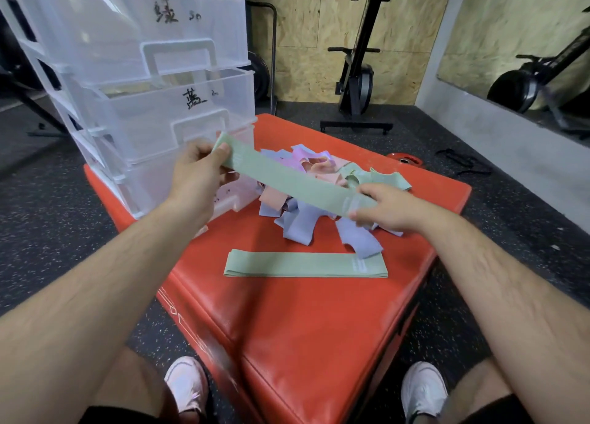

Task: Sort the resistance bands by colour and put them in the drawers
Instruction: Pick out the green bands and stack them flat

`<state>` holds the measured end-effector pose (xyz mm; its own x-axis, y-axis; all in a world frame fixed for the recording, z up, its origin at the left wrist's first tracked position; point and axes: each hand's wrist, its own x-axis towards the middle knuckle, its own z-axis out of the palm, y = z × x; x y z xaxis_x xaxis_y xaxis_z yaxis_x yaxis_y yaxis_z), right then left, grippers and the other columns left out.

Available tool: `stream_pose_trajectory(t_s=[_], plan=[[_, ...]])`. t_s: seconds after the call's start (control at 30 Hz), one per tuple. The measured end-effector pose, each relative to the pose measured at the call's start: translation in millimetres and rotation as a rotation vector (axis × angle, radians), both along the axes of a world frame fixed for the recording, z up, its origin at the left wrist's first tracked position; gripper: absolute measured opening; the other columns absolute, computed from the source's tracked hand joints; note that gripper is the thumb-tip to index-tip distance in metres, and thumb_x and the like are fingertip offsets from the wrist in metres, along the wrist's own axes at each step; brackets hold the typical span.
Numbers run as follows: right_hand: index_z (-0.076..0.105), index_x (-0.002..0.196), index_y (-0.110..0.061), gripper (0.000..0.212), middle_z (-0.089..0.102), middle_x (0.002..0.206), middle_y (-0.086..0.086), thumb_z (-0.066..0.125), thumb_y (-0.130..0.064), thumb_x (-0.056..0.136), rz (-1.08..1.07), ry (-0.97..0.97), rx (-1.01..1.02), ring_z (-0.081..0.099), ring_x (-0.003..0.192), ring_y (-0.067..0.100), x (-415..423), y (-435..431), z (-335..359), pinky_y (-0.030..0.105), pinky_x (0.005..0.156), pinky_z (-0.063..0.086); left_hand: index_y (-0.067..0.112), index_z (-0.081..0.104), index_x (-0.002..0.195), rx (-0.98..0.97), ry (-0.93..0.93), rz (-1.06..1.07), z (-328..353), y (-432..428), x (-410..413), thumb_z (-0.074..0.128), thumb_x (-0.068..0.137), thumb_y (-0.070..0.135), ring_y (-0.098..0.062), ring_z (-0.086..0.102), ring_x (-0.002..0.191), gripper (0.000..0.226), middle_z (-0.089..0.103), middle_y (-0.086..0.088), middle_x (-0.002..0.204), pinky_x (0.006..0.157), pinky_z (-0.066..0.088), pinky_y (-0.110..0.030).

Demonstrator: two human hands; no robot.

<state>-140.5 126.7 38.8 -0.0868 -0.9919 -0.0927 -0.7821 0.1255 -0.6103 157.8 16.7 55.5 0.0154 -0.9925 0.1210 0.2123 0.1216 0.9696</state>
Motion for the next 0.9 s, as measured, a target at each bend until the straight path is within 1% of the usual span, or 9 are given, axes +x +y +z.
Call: stream_pose_trajectory(t_s=[0.1, 0.23, 0.3, 0.4, 0.47, 0.53, 0.73, 0.83, 0.9], plan=[[0.062, 0.098, -0.016, 0.009, 0.077, 0.087, 0.007, 0.067, -0.011, 0.093, -0.080, -0.203, -0.015, 0.074, 0.080, 0.017, -13, 16, 6, 0.026, 0.066, 0.054, 0.011, 0.054, 0.086, 0.113, -0.064, -0.014, -14, 10, 9, 0.061, 0.092, 0.010, -0.015, 0.062, 0.056, 0.009, 0.067, -0.006, 0.076, 0.069, 0.054, -0.034], [0.058, 0.088, -0.009, 0.010, 0.075, 0.079, 0.010, 0.060, -0.005, 0.097, -0.185, -0.341, 0.031, 0.072, 0.064, 0.011, -16, 36, -1, 0.019, 0.051, 0.049, 0.015, 0.060, 0.073, 0.222, -0.275, -0.046, -41, 23, 22, 0.068, 0.079, 0.008, -0.021, 0.057, 0.060, 0.012, 0.063, -0.011, 0.077, 0.056, 0.048, -0.030], [0.054, 0.088, -0.006, 0.010, 0.071, 0.082, 0.015, 0.058, -0.006, 0.097, -0.192, -0.321, 0.100, 0.074, 0.068, 0.015, -14, 44, -14, 0.023, 0.053, 0.052, 0.017, 0.063, 0.071, 0.239, -0.417, -0.068, -58, 26, 30, 0.072, 0.076, 0.012, -0.020, 0.056, 0.062, 0.011, 0.064, -0.010, 0.078, 0.054, 0.046, -0.027], [0.046, 0.073, -0.012, 0.025, 0.061, 0.062, 0.005, 0.061, -0.007, 0.092, -0.223, -0.207, 0.134, 0.071, 0.066, 0.024, -9, 51, -32, 0.025, 0.053, 0.047, 0.013, 0.064, 0.074, 0.251, -0.585, -0.123, -80, 31, 38, 0.074, 0.080, 0.012, -0.018, 0.053, 0.061, 0.011, 0.060, -0.007, 0.071, 0.053, 0.046, -0.027], [0.046, 0.067, -0.016, 0.029, 0.058, 0.053, -0.001, 0.065, -0.011, 0.088, -0.229, -0.120, 0.154, 0.064, 0.061, 0.022, -6, 54, -40, 0.025, 0.051, 0.042, 0.013, 0.063, 0.074, 0.253, -0.655, -0.127, -90, 33, 40, 0.077, 0.079, 0.013, -0.018, 0.051, 0.056, 0.015, 0.058, -0.005, 0.066, 0.050, 0.045, -0.025], [0.046, 0.066, -0.018, 0.030, 0.058, 0.056, -0.002, 0.065, -0.013, 0.088, -0.225, -0.119, 0.192, 0.070, 0.066, 0.018, -5, 55, -46, 0.026, 0.054, 0.042, 0.012, 0.063, 0.076, 0.256, -0.699, -0.118, -98, 36, 40, 0.079, 0.078, 0.016, -0.017, 0.050, 0.051, 0.017, 0.059, -0.006, 0.065, 0.045, 0.044, -0.023], [0.054, 0.086, -0.014, 0.012, 0.070, 0.075, 0.005, 0.066, -0.012, 0.087, -0.265, -0.072, 0.205, 0.075, 0.071, 0.013, -5, 52, -57, 0.026, 0.056, 0.045, 0.013, 0.061, 0.084, 0.243, -0.811, -0.094, -113, 41, 36, 0.080, 0.080, 0.019, -0.017, 0.050, 0.052, 0.020, 0.061, -0.007, 0.070, 0.046, 0.045, -0.023], [0.054, 0.106, -0.021, 0.028, 0.077, 0.080, 0.010, 0.064, -0.010, 0.082, -0.311, -0.100, 0.195, 0.076, 0.072, 0.015, -6, 50, -59, 0.027, 0.058, 0.048, 0.016, 0.058, 0.087, 0.212, -0.836, -0.094, -115, 39, 36, 0.082, 0.077, 0.021, -0.019, 0.052, 0.055, 0.026, 0.063, -0.008, 0.075, 0.049, 0.047, -0.028], [0.054, 0.107, -0.023, 0.031, 0.077, 0.079, 0.012, 0.062, -0.009, 0.080, -0.319, -0.106, 0.174, 0.076, 0.070, 0.016, -7, 48, -59, 0.026, 0.057, 0.048, 0.018, 0.057, 0.085, 0.168, -0.887, -0.097, -116, 37, 36, 0.083, 0.076, 0.023, -0.020, 0.053, 0.058, 0.028, 0.063, -0.006, 0.079, 0.054, 0.048, -0.031]])
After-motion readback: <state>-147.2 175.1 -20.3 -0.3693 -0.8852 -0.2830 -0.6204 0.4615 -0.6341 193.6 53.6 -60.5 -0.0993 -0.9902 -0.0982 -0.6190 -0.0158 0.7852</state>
